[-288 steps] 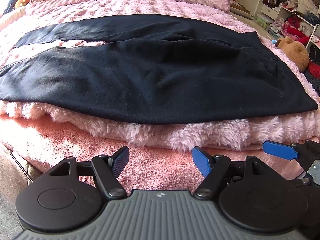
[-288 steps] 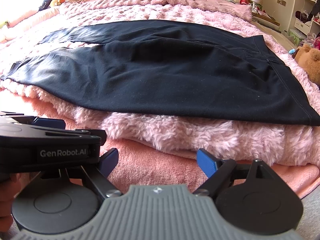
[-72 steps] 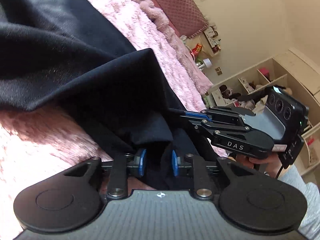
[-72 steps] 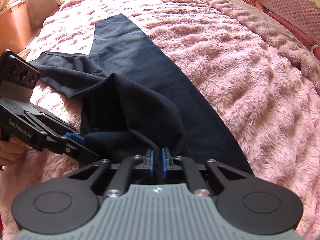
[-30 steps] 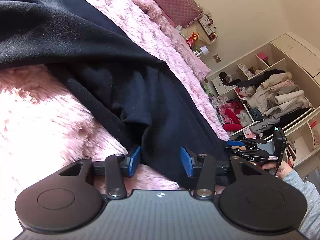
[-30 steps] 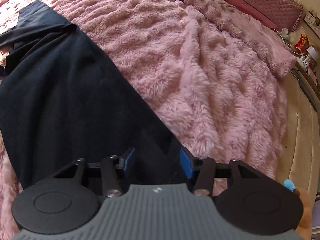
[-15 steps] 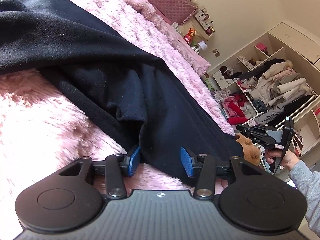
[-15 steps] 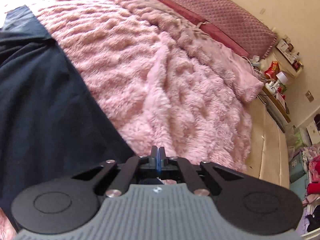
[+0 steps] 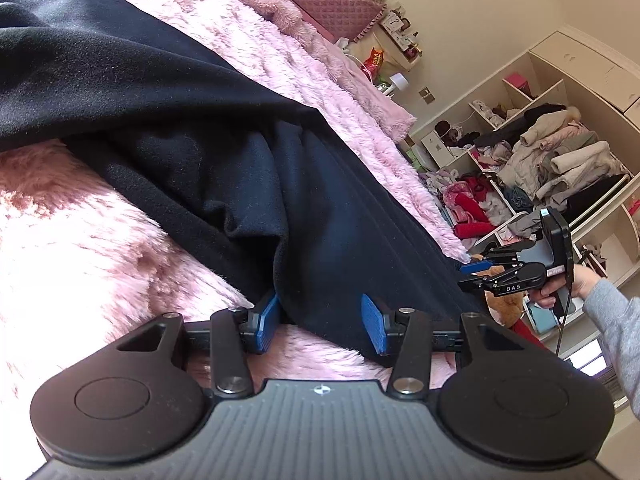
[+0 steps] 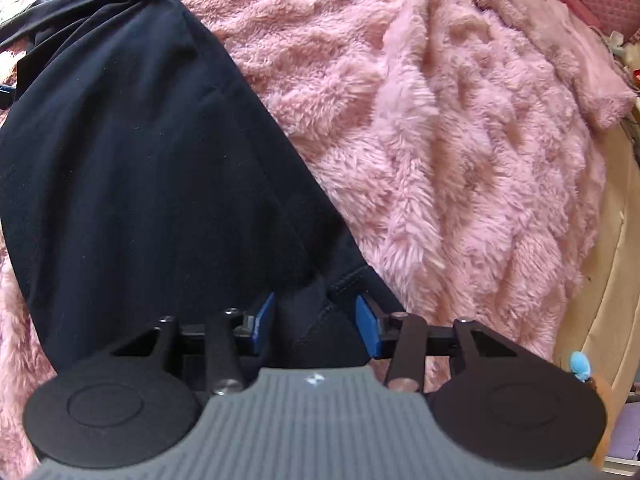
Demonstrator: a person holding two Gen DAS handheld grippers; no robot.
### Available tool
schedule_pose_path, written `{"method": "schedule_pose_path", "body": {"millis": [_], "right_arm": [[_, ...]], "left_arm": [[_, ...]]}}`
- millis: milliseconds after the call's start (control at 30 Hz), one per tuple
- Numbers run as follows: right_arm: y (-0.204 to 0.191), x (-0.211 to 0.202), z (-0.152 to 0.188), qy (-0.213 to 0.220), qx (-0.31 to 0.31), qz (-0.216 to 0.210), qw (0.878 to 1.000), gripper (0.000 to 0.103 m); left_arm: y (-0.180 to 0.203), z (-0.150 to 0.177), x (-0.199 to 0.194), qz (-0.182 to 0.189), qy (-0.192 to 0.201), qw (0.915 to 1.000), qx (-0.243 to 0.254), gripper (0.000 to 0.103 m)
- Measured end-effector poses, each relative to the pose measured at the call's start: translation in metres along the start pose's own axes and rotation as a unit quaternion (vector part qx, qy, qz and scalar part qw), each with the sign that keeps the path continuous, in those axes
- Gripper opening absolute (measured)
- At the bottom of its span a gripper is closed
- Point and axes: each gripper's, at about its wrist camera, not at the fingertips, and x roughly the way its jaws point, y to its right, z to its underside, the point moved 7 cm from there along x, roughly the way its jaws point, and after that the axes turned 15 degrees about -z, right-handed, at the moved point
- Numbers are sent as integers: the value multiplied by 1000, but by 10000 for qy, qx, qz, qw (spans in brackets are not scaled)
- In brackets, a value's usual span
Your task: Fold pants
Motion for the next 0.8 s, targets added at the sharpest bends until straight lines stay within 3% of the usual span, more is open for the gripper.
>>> {"method": "schedule_pose_path", "body": {"millis": [167,233,333,500,700,800], "right_arm": [[6,10,-4,-550,-41,-440,9975,40],[8,9,-4,-537,-143,-311,9980,15],[0,1,-3,-211,-588,74,9980,2],[-9,-20,1,365,-839,761,9929,1],[-4,-54,-4,1111,-742,1266,9829,1],[1,-60,-4,1502,-511,1301,9787,1]], "left_arm": [[2,1,2,-51,15,9999,112,54],[1,1,2,-38,3,9999,96,54],[0,0,2,-15,-19,10000,51,54],[-2,0,1,-4,-30,10000,12,54],[-2,-1,1,-15,-47,10000,21,54],[-3,-2,0,-1,-73,10000,12,54]]}}
